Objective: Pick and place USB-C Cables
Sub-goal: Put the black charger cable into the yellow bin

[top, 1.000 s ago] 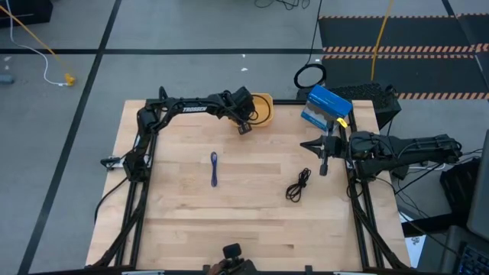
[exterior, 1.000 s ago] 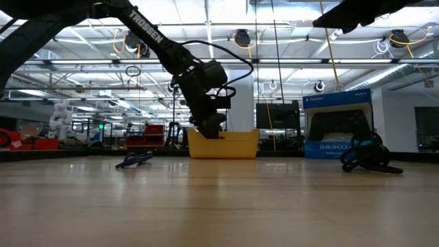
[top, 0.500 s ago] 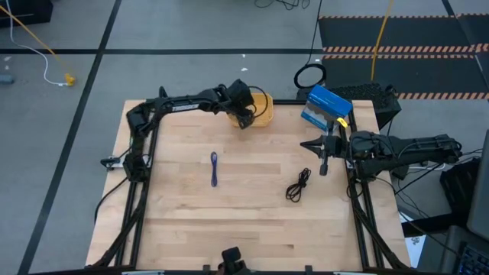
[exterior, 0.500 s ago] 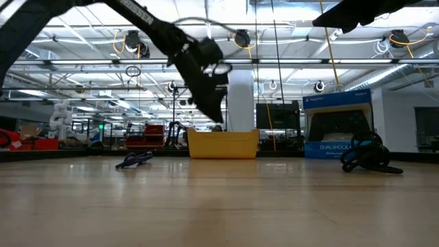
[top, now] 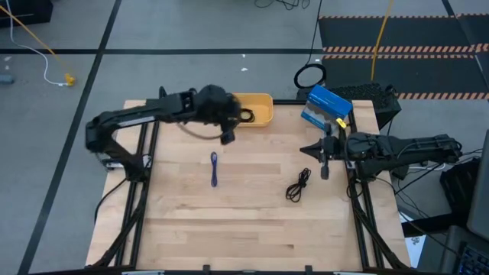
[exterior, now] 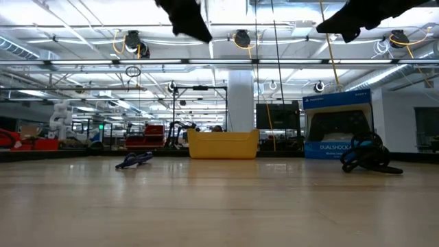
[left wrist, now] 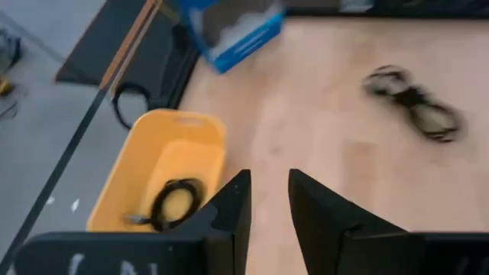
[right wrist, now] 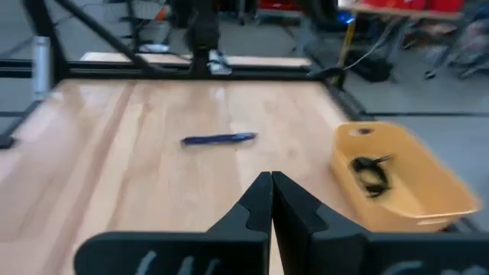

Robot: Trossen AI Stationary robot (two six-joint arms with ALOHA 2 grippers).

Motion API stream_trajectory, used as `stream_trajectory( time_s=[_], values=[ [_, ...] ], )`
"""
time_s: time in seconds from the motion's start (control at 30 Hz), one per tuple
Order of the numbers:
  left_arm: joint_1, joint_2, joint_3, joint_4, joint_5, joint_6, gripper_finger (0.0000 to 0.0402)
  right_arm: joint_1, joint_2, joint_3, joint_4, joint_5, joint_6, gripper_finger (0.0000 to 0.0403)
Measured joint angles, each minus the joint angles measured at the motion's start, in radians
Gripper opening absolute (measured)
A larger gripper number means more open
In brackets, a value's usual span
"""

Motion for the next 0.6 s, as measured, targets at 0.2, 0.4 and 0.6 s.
stream_trajectory(
  time_s=[0.2, 0.4, 0.6],
  values=[
    [-0.179, -0.151, -0.163, 0.078, -0.089, -0.108, 0.0058, 0.0, 0.067, 0.0, -0.037, -0.109, 0.056, 0.0],
    [-0.342, -0.276, -0.385, 0.213, -0.243, -0.179, 0.0034, 0.001, 0.18, 0.004, -0.09, -0.205, 0.079, 0.0],
    [-0.425, -0.346, -0.501, 0.264, -0.29, -0.236, 0.0026, 0.044, 0.338, 0.044, -0.204, -0.231, 0.13, 0.002]
  ],
)
